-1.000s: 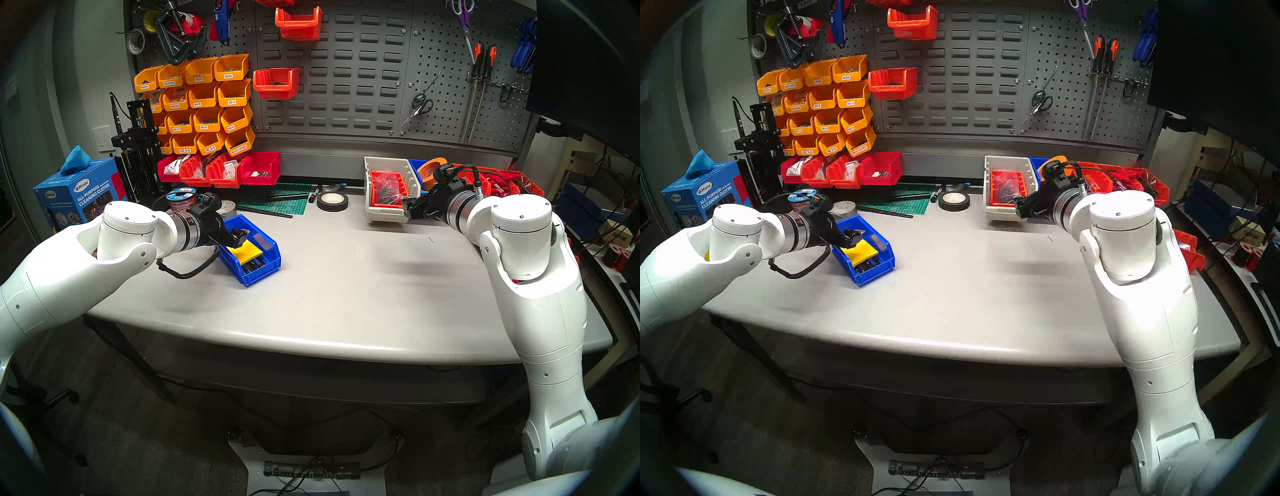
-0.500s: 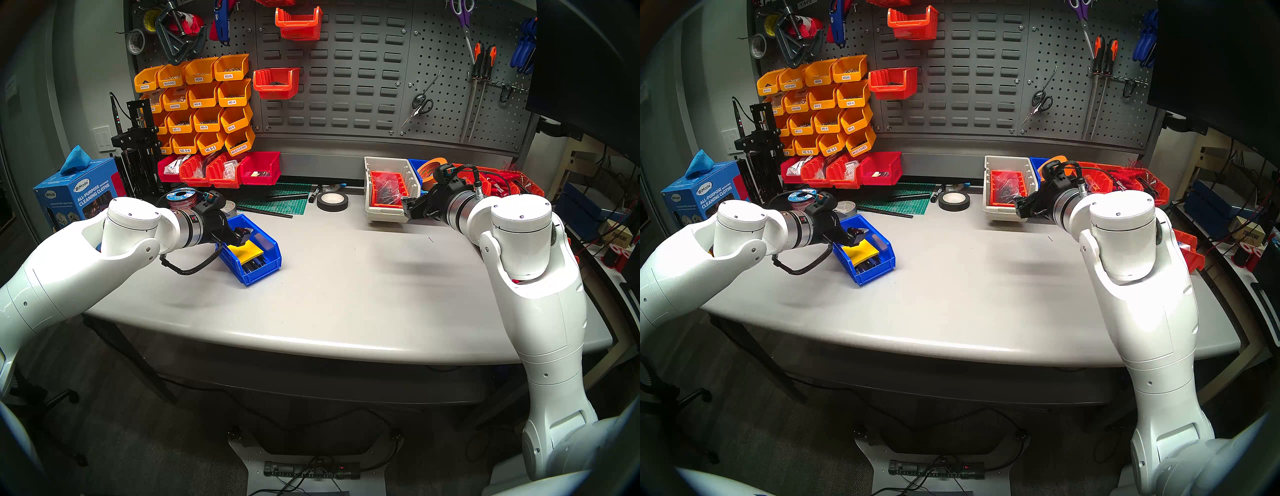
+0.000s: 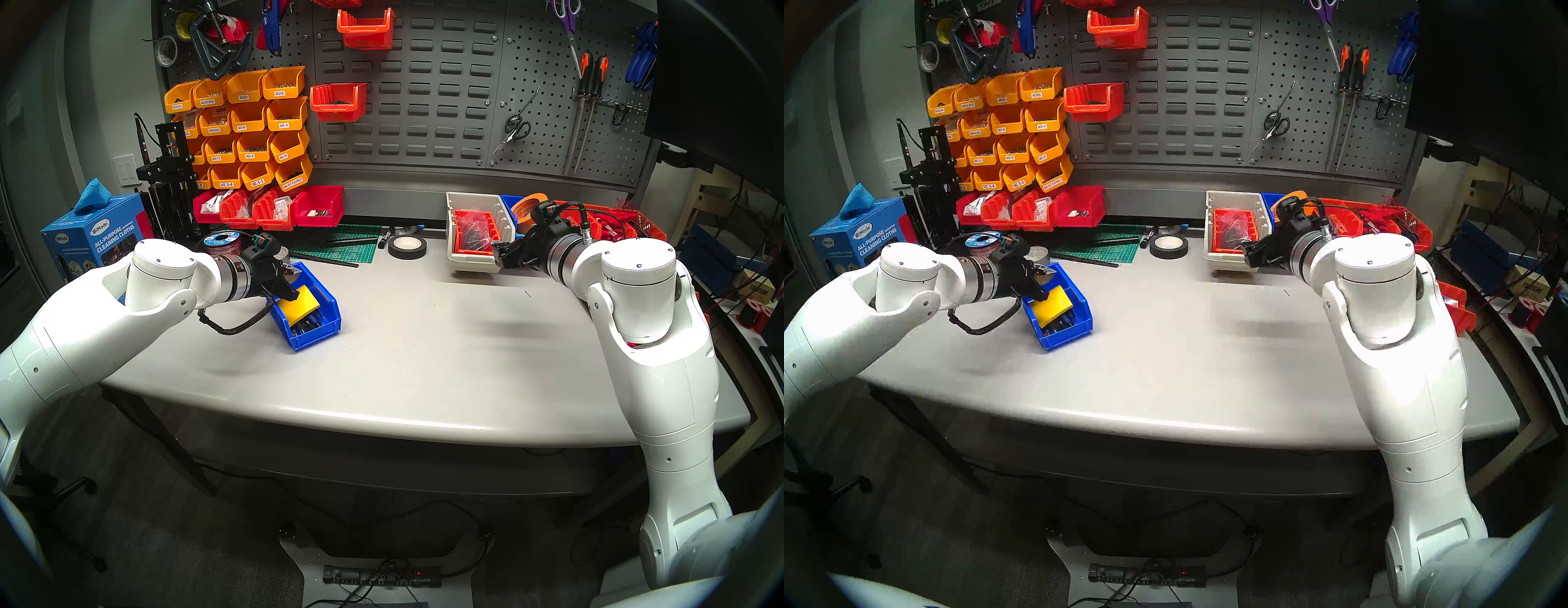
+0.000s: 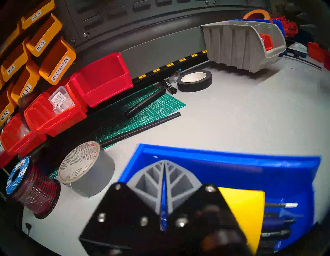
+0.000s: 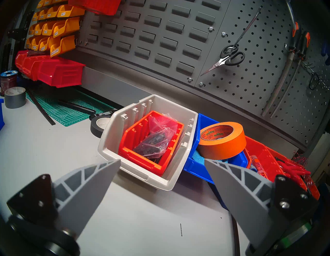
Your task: Hang all the unorganized tool boxes onto the wall
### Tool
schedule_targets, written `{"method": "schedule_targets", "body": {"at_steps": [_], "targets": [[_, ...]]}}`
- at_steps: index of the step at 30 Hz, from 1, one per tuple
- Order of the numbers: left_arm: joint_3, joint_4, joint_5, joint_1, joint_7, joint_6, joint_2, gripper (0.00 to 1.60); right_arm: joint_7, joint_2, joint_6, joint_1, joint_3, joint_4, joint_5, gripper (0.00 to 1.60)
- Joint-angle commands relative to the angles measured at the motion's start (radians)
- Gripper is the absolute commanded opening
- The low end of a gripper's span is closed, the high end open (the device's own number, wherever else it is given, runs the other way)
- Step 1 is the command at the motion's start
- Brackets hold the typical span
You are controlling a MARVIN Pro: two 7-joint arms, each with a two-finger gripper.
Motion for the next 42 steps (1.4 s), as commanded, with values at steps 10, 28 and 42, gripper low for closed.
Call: {"method": "schedule_targets", "body": {"at_steps": [10,28,42], "targets": [[0.014,0.037,0.092,-0.059,-0.113,-0.033,-0.042,0.00,0.001,-0.002,-0.003,0.013,0.002,-0.010,0.002,1.60],[0.012,0.053,0.153,-0.070,-0.165,-0.086,-0.076,0.00,0.001,-0.002,-0.003,0.013,0.002,-0.010,0.002,1.60],[0.015,0.020,0.152,-0.057,-0.165,-0.087,-0.113,0.00,0.001,-0.002,-0.003,0.013,0.002,-0.010,0.002,1.60]]}}
